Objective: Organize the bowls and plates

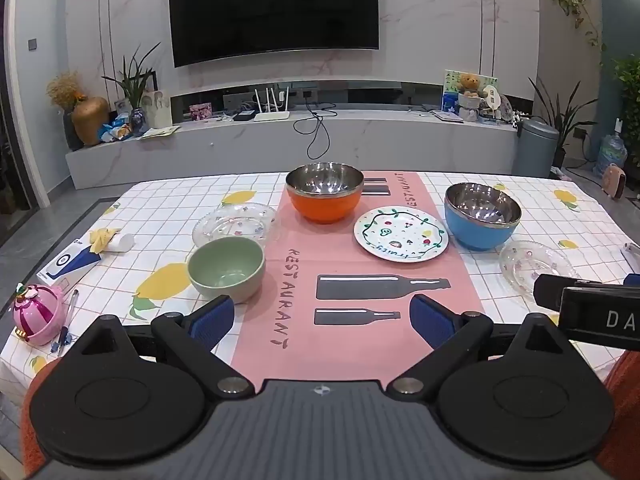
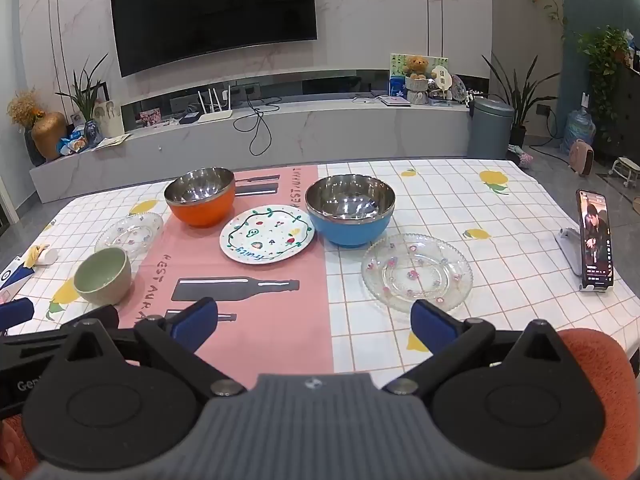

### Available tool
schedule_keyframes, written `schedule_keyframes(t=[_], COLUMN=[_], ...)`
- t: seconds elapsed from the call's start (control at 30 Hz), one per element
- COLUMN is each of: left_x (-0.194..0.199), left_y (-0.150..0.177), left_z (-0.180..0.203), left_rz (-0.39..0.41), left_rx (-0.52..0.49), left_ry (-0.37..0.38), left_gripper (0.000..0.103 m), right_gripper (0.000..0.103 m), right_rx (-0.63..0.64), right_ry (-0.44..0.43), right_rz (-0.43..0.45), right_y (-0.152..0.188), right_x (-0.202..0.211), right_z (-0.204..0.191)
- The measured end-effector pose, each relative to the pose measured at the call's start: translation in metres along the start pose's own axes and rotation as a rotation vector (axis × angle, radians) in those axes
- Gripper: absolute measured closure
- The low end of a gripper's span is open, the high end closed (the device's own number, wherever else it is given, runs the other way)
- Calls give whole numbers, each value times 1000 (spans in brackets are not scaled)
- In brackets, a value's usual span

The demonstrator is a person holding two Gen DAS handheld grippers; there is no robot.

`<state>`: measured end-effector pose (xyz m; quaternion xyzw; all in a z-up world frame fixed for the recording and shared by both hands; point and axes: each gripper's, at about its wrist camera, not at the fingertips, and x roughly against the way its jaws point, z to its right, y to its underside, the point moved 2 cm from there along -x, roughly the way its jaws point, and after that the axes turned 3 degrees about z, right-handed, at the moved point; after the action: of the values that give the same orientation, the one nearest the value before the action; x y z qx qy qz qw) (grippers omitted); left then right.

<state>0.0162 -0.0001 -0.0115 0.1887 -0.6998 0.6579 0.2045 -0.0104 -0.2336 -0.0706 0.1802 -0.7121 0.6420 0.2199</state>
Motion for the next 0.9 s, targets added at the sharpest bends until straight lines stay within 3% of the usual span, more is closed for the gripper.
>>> schedule_keyframes(t=[0.9], left_x=[1], left_y=[1], left_z=[-10], left_rz=[-13], left_rx=[23], left_ry=[-18], left_gripper=[0], right_gripper=[2], right_rx=[10], right_ry=[-16], right_rz=[-7], right_y=[2], right_x=[-2], right_z=[-3])
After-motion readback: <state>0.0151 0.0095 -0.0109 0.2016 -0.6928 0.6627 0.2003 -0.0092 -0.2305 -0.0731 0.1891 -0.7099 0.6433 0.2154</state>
